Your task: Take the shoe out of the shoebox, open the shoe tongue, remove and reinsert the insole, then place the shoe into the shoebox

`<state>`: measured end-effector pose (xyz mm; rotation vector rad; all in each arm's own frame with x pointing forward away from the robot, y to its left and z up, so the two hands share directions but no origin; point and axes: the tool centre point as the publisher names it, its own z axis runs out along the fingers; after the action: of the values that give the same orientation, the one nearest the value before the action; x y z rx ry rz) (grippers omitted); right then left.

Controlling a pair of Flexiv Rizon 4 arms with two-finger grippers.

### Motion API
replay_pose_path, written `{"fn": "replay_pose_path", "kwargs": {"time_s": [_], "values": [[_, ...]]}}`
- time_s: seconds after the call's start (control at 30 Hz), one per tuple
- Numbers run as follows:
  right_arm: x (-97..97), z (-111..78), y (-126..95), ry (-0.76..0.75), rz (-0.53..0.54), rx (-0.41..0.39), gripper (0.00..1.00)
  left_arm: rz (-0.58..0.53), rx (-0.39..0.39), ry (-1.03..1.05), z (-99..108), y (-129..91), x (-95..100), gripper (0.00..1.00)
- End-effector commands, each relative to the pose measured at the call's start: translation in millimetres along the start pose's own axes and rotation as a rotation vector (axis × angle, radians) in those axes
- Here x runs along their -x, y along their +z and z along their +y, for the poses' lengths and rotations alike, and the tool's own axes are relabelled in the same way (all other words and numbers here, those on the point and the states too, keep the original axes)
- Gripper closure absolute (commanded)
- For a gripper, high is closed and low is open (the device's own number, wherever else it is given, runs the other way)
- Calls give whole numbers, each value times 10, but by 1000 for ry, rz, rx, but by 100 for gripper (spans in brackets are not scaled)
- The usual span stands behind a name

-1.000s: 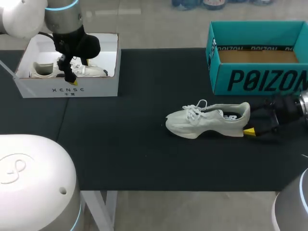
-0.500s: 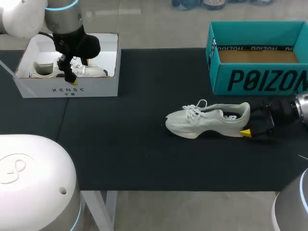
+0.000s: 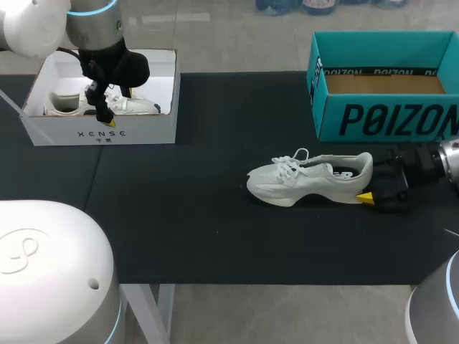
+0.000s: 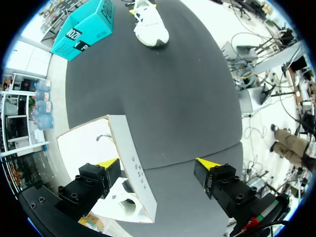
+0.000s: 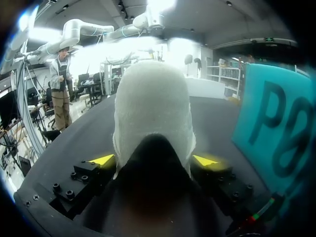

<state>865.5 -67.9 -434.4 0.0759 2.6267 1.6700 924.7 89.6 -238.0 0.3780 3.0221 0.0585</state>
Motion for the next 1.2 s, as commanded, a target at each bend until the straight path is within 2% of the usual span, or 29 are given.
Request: {"fn": "replay_pose_path", "kwargs": {"time_s": [0.03, 0.13, 0.17, 0.2, 0.23, 0.3, 0.33, 1.2], "values": [[-13, -14, 43, 3, -7, -4, 0, -1, 1, 1, 3, -2, -8, 0], [-10, -22, 61, 7, -6, 0, 0, -1, 1, 1, 3, -2, -8, 0], [-8, -24, 70, 8, -5, 1, 11, -1, 1, 1, 3, -2, -8, 0], [-8, -24, 79, 8, -3, 1, 48, -1, 1, 1, 3, -2, -8, 0], [-8, -24, 85, 8, -3, 2, 61, -1, 1, 1, 3, -2, -8, 0], [-9, -26, 94, 10, -4, 2, 97, -1, 1, 1, 3, -2, -8, 0], [-10, -27, 101, 9, -5, 4, 100, -1, 1, 1, 3, -2, -8, 0], [-15, -28, 125, 6, -2, 4, 100, -1, 1, 1, 3, -2, -8, 0]]}}
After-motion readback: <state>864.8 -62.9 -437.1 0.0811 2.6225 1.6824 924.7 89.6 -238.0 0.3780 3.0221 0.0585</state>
